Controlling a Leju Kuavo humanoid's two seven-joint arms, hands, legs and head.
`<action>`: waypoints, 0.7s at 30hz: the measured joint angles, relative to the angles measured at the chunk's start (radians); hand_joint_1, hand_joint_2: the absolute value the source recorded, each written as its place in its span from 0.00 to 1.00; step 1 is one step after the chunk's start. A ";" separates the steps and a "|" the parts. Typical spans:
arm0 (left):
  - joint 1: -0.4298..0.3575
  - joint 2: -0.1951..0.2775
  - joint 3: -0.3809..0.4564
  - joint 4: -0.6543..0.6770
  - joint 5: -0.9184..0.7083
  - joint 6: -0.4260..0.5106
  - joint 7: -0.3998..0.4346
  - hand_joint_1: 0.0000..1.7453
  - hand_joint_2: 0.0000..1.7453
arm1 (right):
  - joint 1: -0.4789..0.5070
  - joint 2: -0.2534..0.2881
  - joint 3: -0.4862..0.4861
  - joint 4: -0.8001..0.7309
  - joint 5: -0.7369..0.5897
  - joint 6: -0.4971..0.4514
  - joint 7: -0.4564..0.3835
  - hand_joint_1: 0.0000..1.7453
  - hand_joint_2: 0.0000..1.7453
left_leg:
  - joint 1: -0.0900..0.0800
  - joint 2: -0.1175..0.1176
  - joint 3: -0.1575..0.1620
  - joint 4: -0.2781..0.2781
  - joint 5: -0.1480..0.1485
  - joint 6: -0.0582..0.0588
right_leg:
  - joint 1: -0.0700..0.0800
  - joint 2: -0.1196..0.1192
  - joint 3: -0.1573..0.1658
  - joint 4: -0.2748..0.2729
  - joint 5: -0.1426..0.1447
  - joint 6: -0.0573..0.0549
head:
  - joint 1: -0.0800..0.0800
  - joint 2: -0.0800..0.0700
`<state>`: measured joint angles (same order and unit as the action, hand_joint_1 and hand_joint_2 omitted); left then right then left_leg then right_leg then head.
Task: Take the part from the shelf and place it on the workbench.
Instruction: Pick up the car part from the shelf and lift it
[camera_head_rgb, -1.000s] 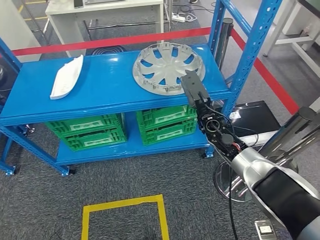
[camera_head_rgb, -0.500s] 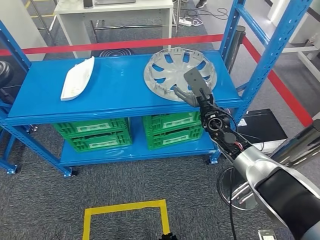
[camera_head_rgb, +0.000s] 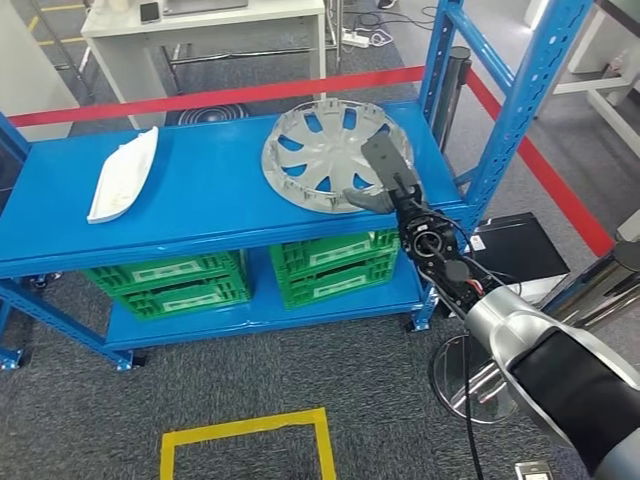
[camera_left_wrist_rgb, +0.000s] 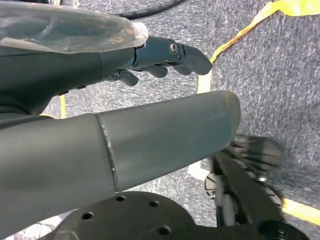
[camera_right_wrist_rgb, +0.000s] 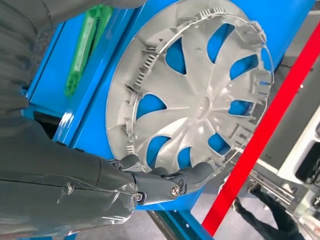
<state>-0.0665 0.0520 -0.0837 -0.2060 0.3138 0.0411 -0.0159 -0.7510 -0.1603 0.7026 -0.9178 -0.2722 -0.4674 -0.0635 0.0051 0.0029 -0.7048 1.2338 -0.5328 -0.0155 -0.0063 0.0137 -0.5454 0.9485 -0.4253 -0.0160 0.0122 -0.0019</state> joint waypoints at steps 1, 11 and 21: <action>0.001 0.000 0.000 0.000 0.001 0.000 0.001 0.00 0.00 | 0.000 0.000 0.002 0.000 0.004 0.001 0.002 0.00 1.00 | -0.001 0.000 0.019 -0.061 0.045 0.005 | 0.000 0.002 0.008 0.000 -0.005 0.001 | -0.001 0.000; -0.003 0.001 -0.001 0.000 0.004 0.001 0.006 0.00 0.00 | -0.006 -0.002 0.008 0.000 0.019 0.002 0.007 0.00 1.00 | -0.006 0.002 0.138 -0.317 0.141 0.049 | 0.000 -0.003 -0.031 0.137 -0.104 0.039 | 0.007 0.000; -0.003 0.000 -0.004 0.000 0.008 0.007 0.008 0.00 0.00 | 0.000 -0.004 0.011 0.003 0.020 0.013 0.008 0.00 1.00 | -0.010 -0.006 0.180 -0.302 0.094 0.027 | -0.001 -0.010 -0.031 0.010 0.023 0.034 | 0.026 0.000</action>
<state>-0.0699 0.0518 -0.0882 -0.2060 0.3219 0.0484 -0.0084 -0.7515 -0.1648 0.7134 -0.9144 -0.2525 -0.4540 -0.0556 -0.0047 -0.0030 -0.5252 0.9314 -0.4383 0.0111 -0.0070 0.0038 -0.5768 0.9583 -0.4025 0.0180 0.0386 -0.0019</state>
